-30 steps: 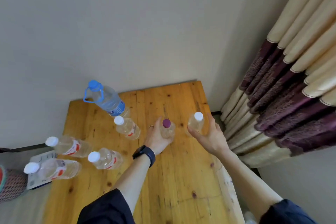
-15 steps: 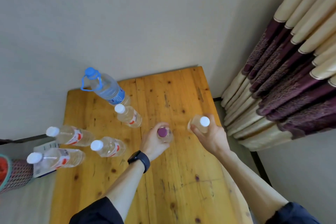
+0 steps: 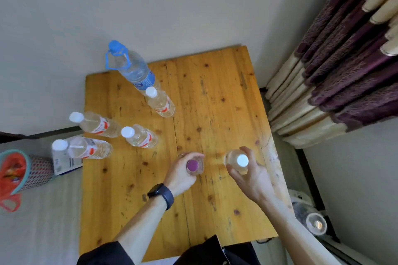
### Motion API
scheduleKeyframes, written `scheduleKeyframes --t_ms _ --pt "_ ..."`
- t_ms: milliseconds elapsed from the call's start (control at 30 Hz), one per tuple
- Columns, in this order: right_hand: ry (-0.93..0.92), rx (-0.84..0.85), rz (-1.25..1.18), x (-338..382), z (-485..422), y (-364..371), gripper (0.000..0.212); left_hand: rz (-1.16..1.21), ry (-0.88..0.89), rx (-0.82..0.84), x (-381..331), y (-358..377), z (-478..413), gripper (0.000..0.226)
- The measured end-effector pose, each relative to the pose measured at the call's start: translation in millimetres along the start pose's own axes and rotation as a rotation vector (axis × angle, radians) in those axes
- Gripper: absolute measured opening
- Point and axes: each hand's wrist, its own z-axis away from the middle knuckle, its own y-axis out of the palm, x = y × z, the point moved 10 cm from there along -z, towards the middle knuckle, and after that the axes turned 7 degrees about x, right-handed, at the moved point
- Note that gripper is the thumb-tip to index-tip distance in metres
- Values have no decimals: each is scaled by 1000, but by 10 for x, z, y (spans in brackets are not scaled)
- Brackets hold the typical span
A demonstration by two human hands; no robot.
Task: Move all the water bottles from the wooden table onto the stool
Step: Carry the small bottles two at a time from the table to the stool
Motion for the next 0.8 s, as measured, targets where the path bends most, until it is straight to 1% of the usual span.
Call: scheduleKeyframes --t_ms 100,133,233,300,367,500,567,667,800 --pt "-19 -5 -1 17 -14 -11 64 9 6 -6 -5 -2 4 74" --pt "-30 3 -6 37 -11 -9 69 16 2 -10 7 0 13 78" --pt "-45 -3 -61 18 -34 -5 96 44 -10 -39 53 26 72 88" --pt "-64 -24 -106 -15 -80 21 103 58 3 -89 88 52 88 88" --pt "-52 -32 -149 -64 -125 77 97 73 -2 -132 133 93 76 85" --pt "-12 -62 -203 -76 -159 97 77 26 -9 -247 150 109 49 61" --pt "-15 -94 -199 -85 -153 73 70 2 -5 -284 124 101 49 53" --pt "-21 -113 -190 -96 -135 62 67 -31 -9 -287 74 92 52 49" --pt "-8 -117 -200 -88 -25 43 64 -58 9 -282 -12 65 109 49"
